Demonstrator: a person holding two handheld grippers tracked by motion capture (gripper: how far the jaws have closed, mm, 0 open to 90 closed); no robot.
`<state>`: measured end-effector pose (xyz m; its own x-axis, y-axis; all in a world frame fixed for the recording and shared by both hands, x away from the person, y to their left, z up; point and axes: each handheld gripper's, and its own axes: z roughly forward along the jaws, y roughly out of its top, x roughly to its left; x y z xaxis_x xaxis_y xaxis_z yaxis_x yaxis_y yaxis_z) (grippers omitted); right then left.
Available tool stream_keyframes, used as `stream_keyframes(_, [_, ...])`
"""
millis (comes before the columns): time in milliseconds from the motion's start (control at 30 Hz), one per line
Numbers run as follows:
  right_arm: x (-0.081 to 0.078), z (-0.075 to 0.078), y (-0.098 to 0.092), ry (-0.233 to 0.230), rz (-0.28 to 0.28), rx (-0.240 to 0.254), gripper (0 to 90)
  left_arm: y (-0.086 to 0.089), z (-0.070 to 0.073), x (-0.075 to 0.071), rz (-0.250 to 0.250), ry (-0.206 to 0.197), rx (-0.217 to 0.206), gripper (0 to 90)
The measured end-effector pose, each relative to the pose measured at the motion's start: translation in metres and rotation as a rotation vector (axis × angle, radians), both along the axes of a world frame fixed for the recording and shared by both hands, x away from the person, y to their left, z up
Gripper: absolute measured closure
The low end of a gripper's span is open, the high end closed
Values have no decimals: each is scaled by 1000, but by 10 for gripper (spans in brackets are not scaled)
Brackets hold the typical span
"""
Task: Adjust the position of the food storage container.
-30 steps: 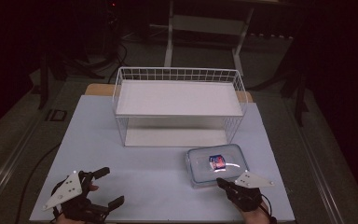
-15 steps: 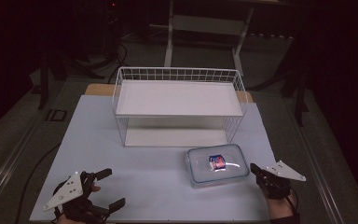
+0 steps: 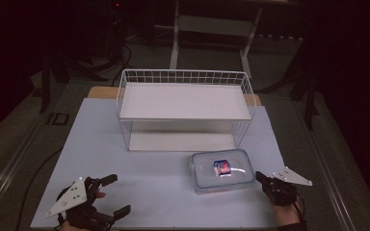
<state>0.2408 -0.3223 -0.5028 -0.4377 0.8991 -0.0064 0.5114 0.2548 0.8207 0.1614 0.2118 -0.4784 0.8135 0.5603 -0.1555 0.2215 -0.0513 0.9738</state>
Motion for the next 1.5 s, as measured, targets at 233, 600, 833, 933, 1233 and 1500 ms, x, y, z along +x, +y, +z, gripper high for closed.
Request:
stream_keyframes(233, [-3,0,20,16,82,19,900,-1,0,0,-3,1,2,0])
stream_keyframes(600, [20,-12,19,57,47,20,900,-2,-1,0,-9,5,15,0])
stream_keyframes(833, [26,-18,29,88,67,22,900,-2,-2,1,-10,8,14,0])
stream_keyframes(933, [27,-19,35,95,88,20,900,-3,-2,1,-13,9,15,0])
stream_keyframes(1233, [34,-19,56,114,126,32,900,-2,-2,0,-13,10,18,0])
stream_keyframes(1500, [42,-19,79,122,166,37,900,-2,-2,0,-14,11,18,0])
